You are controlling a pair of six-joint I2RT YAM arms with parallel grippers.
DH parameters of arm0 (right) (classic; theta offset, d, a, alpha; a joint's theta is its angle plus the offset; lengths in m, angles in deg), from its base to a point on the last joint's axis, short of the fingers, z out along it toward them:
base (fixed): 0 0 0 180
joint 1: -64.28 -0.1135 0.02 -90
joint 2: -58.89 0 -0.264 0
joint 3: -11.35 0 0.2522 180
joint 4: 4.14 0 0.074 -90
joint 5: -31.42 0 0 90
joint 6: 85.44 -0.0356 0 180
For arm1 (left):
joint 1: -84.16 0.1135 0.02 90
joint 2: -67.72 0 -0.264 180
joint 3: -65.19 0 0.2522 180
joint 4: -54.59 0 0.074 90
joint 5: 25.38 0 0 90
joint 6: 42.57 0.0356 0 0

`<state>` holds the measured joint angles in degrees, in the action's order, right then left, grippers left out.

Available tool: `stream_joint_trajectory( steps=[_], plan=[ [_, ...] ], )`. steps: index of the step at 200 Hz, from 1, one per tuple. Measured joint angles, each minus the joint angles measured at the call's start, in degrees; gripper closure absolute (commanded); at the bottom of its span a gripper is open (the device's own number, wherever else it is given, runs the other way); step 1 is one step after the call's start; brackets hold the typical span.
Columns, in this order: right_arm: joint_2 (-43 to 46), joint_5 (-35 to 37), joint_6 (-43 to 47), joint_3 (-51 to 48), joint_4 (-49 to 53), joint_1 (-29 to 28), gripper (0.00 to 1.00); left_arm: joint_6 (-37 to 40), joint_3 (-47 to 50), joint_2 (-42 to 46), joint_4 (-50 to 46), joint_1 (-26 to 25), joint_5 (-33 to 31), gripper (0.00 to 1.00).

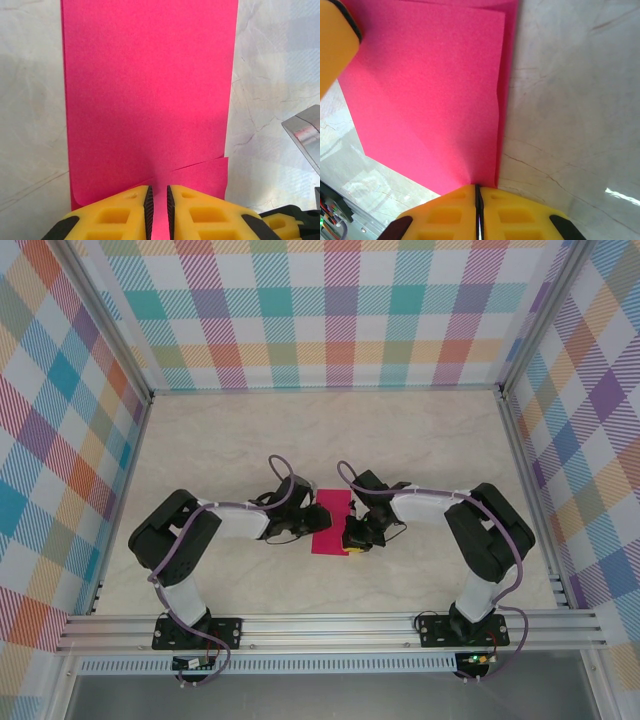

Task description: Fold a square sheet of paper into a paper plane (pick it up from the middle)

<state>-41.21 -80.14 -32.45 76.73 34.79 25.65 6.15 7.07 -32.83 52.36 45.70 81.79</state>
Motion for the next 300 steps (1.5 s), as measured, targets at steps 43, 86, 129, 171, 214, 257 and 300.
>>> stream_joint_trajectory(
  steps=[43, 86, 129, 171, 214, 257, 300],
  plan=[
    [-0.1, 0.1, 0.0, 0.2, 0.2, 0.0, 0.90, 1.5, 0.4, 0.6, -0.3, 3.0, -0.4, 0.80],
    [-0.1, 0.1, -0.1, 0.2, 0.2, 0.0, 0.90, 5.2, -2.8, 2.9, -7.8, 5.8, -6.3, 0.80],
    [-0.1, 0.1, -0.1, 0.2, 0.2, 0.0, 0.90, 5.7, -3.8, 8.4, -10.1, 3.3, -7.2, 0.80],
    [-0.1, 0.0, -0.1, 0.2, 0.2, 0.0, 0.90, 2.1, -1.9, 10.2, -8.4, -2.9, -7.3, 0.83],
    [-0.1, 0.0, -0.3, 0.2, 0.2, 0.0, 0.90, -1.4, 0.3, 8.3, -6.6, -4.4, -7.2, 0.87],
    [-0.1, -0.1, -0.3, 0.2, 0.2, 0.0, 0.90, -2.8, 0.4, 4.9, -5.1, -4.5, -7.3, 0.88],
    [-0.1, -0.1, -0.3, 0.2, 0.2, 0.0, 0.90, -2.9, 0.2, 2.6, -5.1, -4.5, -7.8, 0.88]
  ],
)
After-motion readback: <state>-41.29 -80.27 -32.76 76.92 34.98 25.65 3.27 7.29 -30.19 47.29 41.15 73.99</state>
